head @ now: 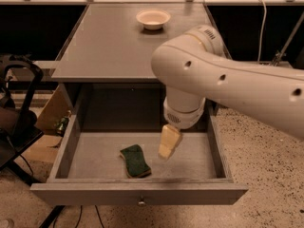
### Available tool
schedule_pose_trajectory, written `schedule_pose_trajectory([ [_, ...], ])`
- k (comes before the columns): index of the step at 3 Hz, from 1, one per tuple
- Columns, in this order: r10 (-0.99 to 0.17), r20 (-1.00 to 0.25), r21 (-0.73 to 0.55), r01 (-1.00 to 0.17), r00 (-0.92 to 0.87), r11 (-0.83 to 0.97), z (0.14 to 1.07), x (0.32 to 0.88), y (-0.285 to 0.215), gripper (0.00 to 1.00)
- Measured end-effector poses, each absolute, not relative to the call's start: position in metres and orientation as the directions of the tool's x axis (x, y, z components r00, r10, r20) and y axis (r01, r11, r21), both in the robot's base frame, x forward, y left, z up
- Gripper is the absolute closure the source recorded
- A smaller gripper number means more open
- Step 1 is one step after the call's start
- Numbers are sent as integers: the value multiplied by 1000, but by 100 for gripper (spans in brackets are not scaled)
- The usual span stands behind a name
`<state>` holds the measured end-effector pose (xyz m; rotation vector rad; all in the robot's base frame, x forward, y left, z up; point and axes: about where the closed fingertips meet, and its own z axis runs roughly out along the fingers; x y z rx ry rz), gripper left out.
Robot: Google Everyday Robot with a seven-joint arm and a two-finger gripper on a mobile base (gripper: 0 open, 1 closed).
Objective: Pick sponge from top drawer and place on counter
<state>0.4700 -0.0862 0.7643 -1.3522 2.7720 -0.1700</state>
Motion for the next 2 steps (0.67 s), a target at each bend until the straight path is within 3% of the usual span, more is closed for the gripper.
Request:
schedule_pose_trajectory([
  [2, -641, 27, -115, -640, -767, 760, 723, 473, -69, 0],
])
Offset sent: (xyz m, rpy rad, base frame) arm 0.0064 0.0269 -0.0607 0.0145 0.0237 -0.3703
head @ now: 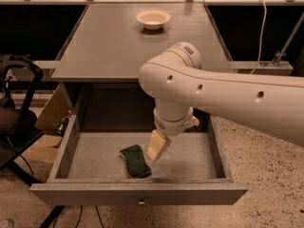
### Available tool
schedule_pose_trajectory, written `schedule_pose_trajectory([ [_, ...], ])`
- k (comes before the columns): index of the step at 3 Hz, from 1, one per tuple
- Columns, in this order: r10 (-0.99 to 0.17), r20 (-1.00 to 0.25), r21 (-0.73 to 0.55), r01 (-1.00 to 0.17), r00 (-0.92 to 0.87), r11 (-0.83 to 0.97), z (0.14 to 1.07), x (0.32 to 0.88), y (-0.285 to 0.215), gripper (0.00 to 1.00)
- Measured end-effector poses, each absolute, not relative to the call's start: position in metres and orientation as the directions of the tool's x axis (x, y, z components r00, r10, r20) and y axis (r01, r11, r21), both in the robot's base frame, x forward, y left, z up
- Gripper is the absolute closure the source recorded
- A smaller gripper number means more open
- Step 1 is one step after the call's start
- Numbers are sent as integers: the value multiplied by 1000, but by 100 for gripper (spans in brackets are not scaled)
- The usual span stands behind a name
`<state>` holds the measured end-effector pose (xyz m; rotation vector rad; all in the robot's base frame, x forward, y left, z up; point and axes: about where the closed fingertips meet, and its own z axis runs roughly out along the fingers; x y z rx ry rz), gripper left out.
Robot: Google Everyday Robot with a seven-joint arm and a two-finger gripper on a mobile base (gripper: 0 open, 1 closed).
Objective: Pick sponge from top drawer and place on counter
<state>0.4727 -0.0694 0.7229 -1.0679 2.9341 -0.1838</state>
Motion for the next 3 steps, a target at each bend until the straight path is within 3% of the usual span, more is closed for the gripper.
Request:
schedule_pose_trajectory([
  [3, -471, -84, 16, -474, -878, 880, 681, 473, -51, 0],
])
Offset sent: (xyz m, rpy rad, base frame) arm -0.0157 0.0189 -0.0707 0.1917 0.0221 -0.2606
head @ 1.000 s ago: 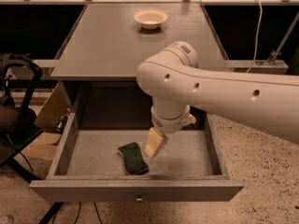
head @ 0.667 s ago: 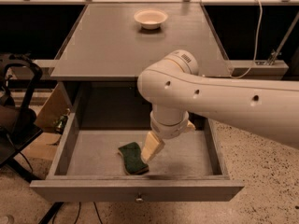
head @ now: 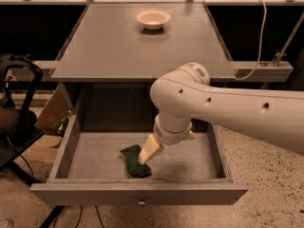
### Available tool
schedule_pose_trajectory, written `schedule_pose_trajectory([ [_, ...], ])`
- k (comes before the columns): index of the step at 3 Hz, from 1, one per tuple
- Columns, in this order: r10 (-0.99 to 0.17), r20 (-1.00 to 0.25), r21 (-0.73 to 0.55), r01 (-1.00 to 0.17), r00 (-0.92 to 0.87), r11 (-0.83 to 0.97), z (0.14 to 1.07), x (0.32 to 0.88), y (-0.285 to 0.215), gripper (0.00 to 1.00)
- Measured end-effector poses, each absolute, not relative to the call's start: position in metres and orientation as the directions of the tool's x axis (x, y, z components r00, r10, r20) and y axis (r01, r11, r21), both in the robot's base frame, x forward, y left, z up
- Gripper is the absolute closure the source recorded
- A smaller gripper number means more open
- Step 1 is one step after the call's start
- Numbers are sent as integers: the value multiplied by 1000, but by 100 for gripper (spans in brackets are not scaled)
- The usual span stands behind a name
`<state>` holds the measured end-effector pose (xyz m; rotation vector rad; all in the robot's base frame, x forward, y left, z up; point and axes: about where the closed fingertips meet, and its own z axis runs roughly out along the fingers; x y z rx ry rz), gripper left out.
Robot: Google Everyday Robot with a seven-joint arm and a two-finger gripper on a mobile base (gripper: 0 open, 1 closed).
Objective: Pick sponge from top drawer and place on counter
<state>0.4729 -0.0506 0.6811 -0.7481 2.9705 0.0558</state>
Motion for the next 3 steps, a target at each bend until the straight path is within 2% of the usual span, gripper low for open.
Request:
schedule_pose_trajectory([
  [1, -454, -138, 49, -464, -880, 884, 694, 490, -35, 0],
  [3, -460, -155, 78, -475, -874, 877, 675, 494, 10, 0],
])
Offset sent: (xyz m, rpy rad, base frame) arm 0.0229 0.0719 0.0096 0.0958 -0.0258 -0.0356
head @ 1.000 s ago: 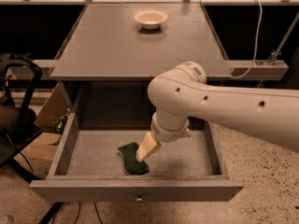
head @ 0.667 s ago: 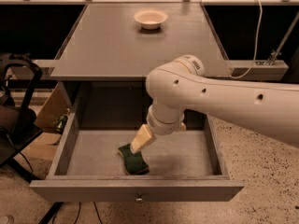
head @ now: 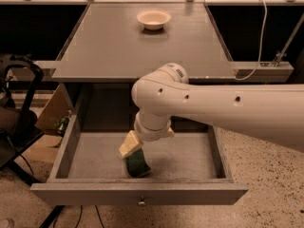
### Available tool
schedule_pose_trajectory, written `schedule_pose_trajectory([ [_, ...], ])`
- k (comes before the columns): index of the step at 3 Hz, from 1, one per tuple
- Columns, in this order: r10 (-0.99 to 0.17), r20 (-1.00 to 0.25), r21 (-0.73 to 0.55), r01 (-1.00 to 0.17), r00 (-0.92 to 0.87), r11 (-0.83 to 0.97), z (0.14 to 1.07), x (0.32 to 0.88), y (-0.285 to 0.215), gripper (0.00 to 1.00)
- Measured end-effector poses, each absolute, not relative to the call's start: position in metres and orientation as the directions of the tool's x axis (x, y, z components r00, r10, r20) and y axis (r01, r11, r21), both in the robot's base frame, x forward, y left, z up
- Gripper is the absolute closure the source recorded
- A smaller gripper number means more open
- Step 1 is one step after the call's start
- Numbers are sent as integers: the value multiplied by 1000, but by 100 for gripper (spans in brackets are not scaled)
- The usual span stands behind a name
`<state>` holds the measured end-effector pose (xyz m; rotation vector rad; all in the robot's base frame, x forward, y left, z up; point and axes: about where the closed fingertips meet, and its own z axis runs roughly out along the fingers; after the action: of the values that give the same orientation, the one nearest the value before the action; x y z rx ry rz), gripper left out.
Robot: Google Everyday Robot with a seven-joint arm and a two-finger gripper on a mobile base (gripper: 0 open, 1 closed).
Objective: Pick sponge from top drawer and place on counter
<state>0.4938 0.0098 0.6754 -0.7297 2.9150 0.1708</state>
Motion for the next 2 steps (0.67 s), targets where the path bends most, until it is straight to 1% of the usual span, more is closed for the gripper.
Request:
schedule_pose_trajectory([
  [2, -458, -154, 90, -474, -875, 876, 630, 502, 38, 0],
])
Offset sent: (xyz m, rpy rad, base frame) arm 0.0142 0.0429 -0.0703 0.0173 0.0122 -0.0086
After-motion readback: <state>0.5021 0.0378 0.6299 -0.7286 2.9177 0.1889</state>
